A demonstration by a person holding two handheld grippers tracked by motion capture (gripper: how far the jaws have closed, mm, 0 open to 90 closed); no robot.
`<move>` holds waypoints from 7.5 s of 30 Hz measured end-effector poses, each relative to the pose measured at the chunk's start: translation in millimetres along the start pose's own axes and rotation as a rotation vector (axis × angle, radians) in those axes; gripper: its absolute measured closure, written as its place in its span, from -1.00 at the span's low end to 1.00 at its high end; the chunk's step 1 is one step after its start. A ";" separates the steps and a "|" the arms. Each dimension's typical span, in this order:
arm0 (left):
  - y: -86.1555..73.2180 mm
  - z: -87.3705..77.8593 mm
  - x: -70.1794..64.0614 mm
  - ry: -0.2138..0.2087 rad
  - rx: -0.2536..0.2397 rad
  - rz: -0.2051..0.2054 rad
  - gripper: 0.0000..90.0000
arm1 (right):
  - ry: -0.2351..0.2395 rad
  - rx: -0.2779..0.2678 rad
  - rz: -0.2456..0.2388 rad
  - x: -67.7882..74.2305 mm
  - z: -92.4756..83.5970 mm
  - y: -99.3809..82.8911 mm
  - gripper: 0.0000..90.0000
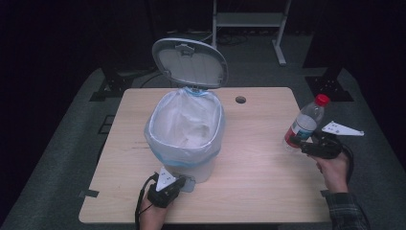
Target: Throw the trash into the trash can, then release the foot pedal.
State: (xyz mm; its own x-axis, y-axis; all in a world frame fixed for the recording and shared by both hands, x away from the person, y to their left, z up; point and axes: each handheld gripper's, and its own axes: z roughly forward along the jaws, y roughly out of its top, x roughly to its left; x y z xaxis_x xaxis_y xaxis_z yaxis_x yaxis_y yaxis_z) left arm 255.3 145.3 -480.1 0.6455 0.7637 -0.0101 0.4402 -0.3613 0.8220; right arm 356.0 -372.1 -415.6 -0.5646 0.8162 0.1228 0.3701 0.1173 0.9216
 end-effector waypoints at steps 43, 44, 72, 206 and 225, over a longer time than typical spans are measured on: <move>0.1 -0.2 0.2 -0.004 0.000 -0.011 0.99 | 0.285 -0.118 -0.034 56.1 -13.7 68.2 -0.35; 0.1 -0.2 0.2 -0.005 0.000 -0.012 0.99 | 0.291 -0.121 -0.033 56.9 -13.6 69.0 -0.35; 0.1 -0.3 0.3 -0.005 0.001 -0.011 0.99 | 0.452 -0.165 -0.046 93.8 -8.2 100.0 -0.35; 0.6 -0.9 4.5 -0.044 -0.003 -0.053 0.92 | 0.632 -0.182 -0.125 193.7 65.6 155.0 -0.53; 6.6 -36.7 9.9 -0.056 0.000 -0.016 0.19 | 0.413 -0.040 -0.174 149.0 32.6 101.8 -0.56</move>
State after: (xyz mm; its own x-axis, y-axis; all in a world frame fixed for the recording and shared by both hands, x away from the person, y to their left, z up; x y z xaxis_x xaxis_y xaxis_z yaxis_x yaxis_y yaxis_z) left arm 241.7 170.1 -453.9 0.6720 0.7385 -0.0550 0.4511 -0.3493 0.8213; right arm 333.6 -220.2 -315.6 -0.8662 0.4909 0.0939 0.2192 0.2042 0.9541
